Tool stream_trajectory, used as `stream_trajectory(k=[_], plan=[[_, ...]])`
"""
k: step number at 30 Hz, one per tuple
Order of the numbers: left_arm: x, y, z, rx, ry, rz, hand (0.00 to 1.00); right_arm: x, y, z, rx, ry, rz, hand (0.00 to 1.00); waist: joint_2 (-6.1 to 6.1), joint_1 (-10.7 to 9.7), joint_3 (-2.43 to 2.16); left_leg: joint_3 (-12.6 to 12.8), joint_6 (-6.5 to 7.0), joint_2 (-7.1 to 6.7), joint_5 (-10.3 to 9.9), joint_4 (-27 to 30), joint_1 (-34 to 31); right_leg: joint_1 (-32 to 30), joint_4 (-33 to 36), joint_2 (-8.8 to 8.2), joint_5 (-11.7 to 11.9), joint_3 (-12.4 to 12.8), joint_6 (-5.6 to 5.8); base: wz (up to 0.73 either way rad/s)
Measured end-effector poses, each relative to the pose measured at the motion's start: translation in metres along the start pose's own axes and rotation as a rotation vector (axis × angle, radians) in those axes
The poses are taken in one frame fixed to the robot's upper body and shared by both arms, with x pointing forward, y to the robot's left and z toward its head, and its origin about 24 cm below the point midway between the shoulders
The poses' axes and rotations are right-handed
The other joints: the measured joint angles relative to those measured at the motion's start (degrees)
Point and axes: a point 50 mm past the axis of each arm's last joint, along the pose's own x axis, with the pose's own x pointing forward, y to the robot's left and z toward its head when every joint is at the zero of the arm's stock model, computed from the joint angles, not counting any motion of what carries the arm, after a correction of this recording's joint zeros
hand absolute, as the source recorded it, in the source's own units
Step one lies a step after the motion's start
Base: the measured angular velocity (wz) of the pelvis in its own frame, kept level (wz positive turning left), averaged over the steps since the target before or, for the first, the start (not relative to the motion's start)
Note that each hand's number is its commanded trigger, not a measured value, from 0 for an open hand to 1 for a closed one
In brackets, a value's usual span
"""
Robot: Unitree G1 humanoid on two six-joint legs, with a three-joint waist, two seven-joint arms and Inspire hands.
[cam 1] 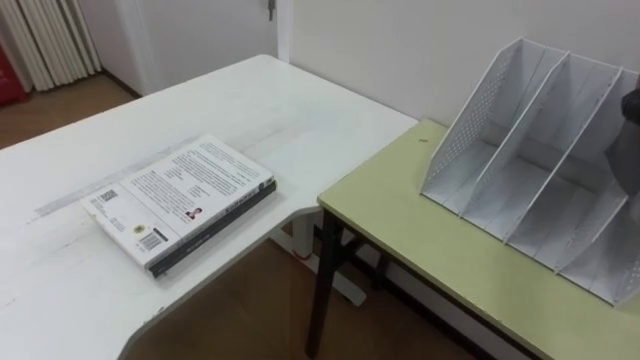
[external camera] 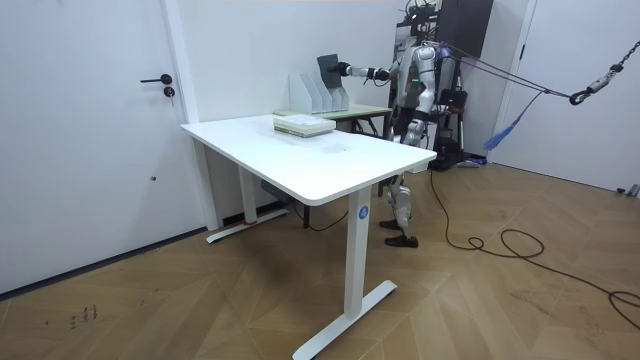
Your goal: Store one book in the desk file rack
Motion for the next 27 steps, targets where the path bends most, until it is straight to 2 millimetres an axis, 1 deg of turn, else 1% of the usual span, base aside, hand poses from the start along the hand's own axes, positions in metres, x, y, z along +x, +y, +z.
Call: stream_trajectory(k=[1, 2, 3, 8, 12, 15, 17, 22, 25, 27], plan=[[0.0, 0.0, 0.0, 0.0, 0.001, 0.001, 0.0, 0.0, 0.0, -0.001, -0.002, 0.003, -0.001, 0.82, 0.05, 0.0, -0.01, 0.0, 0.0, 0.0, 0.0, 0.0, 0.0, 0.0, 0.0, -0.01, 0.0, 0.0, 0.0, 0.03], [0.0, 0.0, 0.0, 0.0, 0.001, 0.003, 0.0, 0.0, -0.001, -0.002, -0.004, 0.009, -0.003, 0.44, 0.12, 0.0, 0.0, -0.2, 0.0, 0.0, 0.0, 0.0, 0.0, 0.1, 0.0, -0.01, 0.0, -0.2, 0.0, 0.05], [0.0, 0.0, 0.0, -0.001, 0.001, 0.004, 0.0, 0.0, -0.001, -0.004, 0.003, 0.02, -0.003, 0.0, 0.17, -0.1, 0.01, -0.2, 0.0, 0.0, 0.0, 0.0, 0.0, 0.1, 0.0, -0.04, 0.0, -0.3, 0.0, 0.04], [0.0, 0.001, -0.001, -0.002, 0.003, 0.011, 0.0, 0.001, -0.001, -0.008, 0.025, 0.053, -0.005, 0.0, 0.34, 0.0, 0.05, -0.4, -0.02, -0.02, 0.0, 0.1, 0.1, 0.4, -0.2, -0.07, 0.0, -0.5, 0.0, 0.02], [0.0, 0.001, -0.002, 0.0, 0.009, 0.011, 0.0, 0.001, -0.003, -0.015, 0.022, 0.083, -0.013, 0.0, 0.77, -0.1, -0.06, -0.4, -0.02, -0.03, 0.0, 0.1, 0.2, 0.8, -0.8, -0.04, 0.0, -0.6, 0.01, 0.02], [0.0, -0.001, -0.003, 0.011, 0.016, 0.003, 0.0, 0.001, -0.004, -0.016, 0.018, 0.089, -0.015, 0.0, 1.49, -0.2, 0.09, -0.4, -0.02, -0.02, 0.0, 0.0, 0.1, 0.9, -0.5, -0.01, 0.1, -0.5, 0.03, -0.01], [0.0, -0.001, -0.003, 0.016, 0.019, -0.001, 0.0, 0.001, -0.004, -0.016, 0.019, 0.087, -0.018, 0.0, 1.71, -0.2, 0.23, -0.4, -0.02, 0.0, 0.0, -0.1, 0.1, 0.7, -0.1, -0.02, 0.0, -0.5, 0.02, -0.02], [0.0, -0.001, -0.003, 0.011, 0.02, -0.003, 0.0, 0.001, -0.004, -0.016, 0.019, 0.086, -0.023, 0.0, 1.42, -0.2, 0.38, -0.4, -0.03, -0.03, 0.0, 0.0, 0.1, 0.7, -0.1, -0.1, 0.0, -0.4, 0.02, 0.0], [0.0, 0.0, -0.003, 0.012, 0.019, 0.0, 0.0, 0.001, -0.004, -0.016, 0.013, 0.084, -0.028, 0.0, 1.09, -0.1, 0.32, -0.3, 0.03, -0.09, 0.1, 0.1, 0.2, 0.5, -0.2, -0.14, 0.0, -0.4, 0.07, 0.0], [0.0, 0.001, -0.003, 0.012, 0.019, 0.002, 0.0, 0.001, -0.004, -0.016, 0.013, 0.083, -0.029, 0.0, 0.89, 0.0, 0.16, -0.4, 0.03, -0.08, 0.1, 0.1, 0.2, 0.6, -0.7, -0.11, 0.0, -0.4, 0.08, 0.0]])
